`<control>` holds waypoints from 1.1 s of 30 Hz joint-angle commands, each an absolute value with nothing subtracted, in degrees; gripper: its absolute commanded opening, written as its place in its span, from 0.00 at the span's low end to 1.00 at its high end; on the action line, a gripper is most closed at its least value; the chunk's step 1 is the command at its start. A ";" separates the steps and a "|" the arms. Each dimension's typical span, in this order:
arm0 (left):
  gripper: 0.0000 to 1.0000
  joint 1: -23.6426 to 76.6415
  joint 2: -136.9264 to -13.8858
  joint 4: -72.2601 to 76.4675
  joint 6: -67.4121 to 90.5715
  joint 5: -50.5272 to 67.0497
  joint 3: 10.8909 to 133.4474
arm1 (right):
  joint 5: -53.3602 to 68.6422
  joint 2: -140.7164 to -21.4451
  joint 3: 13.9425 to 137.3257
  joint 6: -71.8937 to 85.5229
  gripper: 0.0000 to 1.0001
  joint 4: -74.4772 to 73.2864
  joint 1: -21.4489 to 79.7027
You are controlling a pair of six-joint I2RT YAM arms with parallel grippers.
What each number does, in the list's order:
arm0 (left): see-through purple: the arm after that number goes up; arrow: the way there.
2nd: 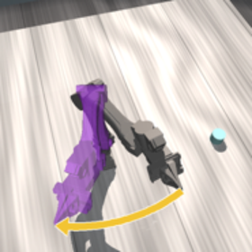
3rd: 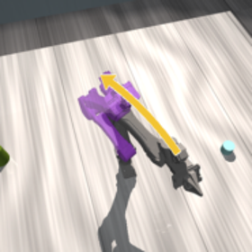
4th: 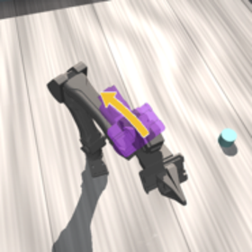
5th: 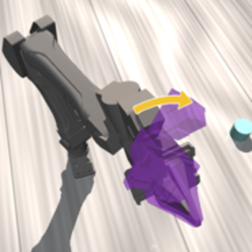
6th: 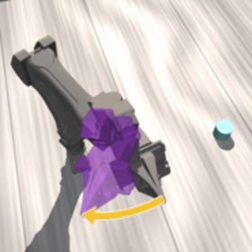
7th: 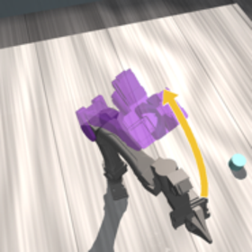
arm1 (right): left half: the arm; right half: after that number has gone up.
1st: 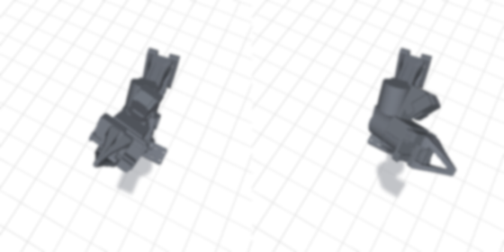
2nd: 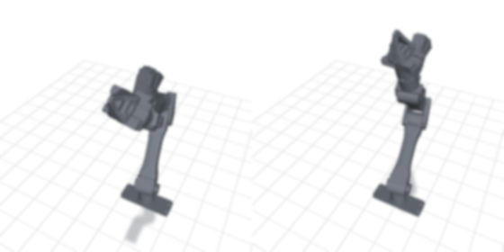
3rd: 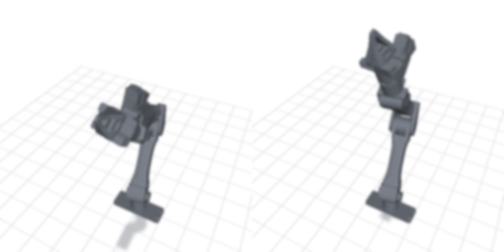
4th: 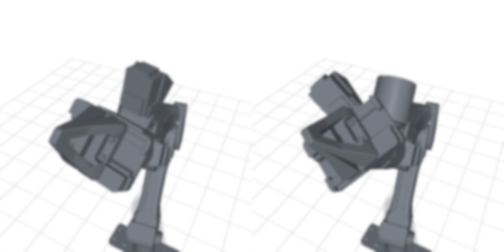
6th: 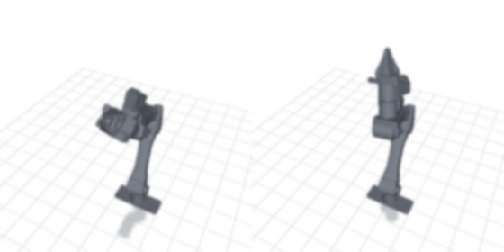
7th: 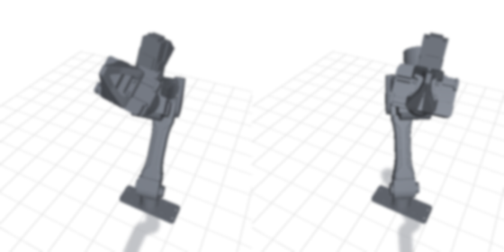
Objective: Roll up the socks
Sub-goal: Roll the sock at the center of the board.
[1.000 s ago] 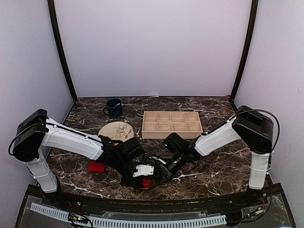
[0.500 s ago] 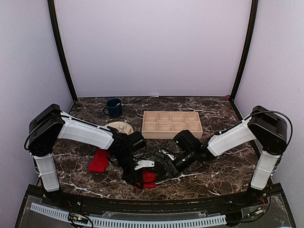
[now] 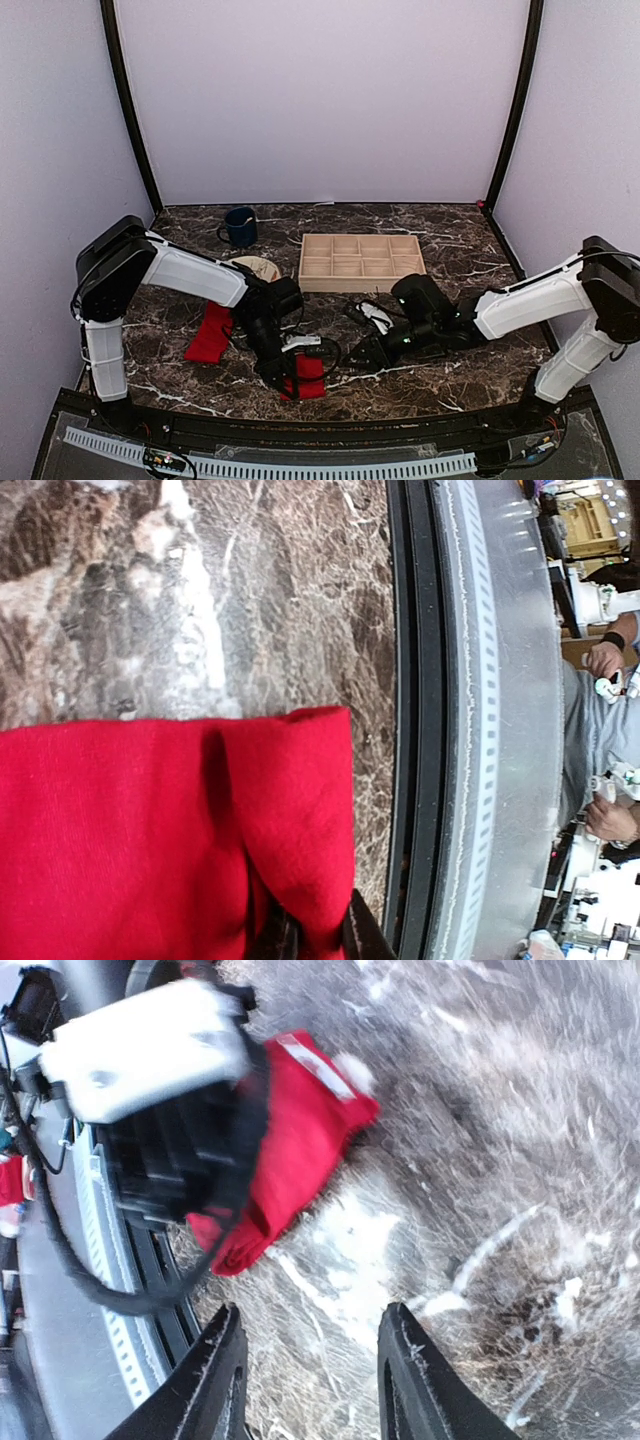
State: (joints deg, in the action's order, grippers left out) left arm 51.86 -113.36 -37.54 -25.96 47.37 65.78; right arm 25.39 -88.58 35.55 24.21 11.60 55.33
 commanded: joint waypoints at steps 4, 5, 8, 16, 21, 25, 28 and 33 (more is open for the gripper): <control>0.15 51.00 -116.10 -41.80 -28.07 51.67 67.65 | 10.30 -83.64 35.53 15.62 0.43 12.93 65.52; 0.15 50.86 -116.32 -41.95 -28.24 52.09 67.77 | 9.35 -83.85 35.81 14.81 0.44 12.48 66.77; 0.15 50.40 -117.29 -42.50 -28.75 52.91 68.12 | 6.85 -84.99 36.76 12.60 0.44 11.22 70.12; 0.16 49.40 -119.92 -43.50 -29.95 55.35 68.29 | 0.36 -91.59 41.88 5.19 0.45 7.62 77.24; 0.17 49.31 -120.71 -43.72 -30.32 55.76 67.98 | -2.50 -95.54 44.44 1.69 0.46 7.34 78.69; 0.17 49.31 -120.81 -43.86 -30.54 55.94 68.01 | -4.61 -97.35 45.75 -0.43 0.47 7.29 79.18; 0.17 49.31 -120.93 -43.81 -30.59 56.04 67.94 | -5.52 -98.52 46.76 -1.79 0.48 7.39 79.28; 0.17 49.31 -120.95 -43.88 -30.67 56.11 67.84 | -5.50 -100.21 48.06 -3.16 0.47 7.14 79.29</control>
State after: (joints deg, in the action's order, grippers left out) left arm 49.25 -120.01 -42.35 -29.26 58.13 68.12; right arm -3.90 -98.87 45.98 -0.84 5.98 78.83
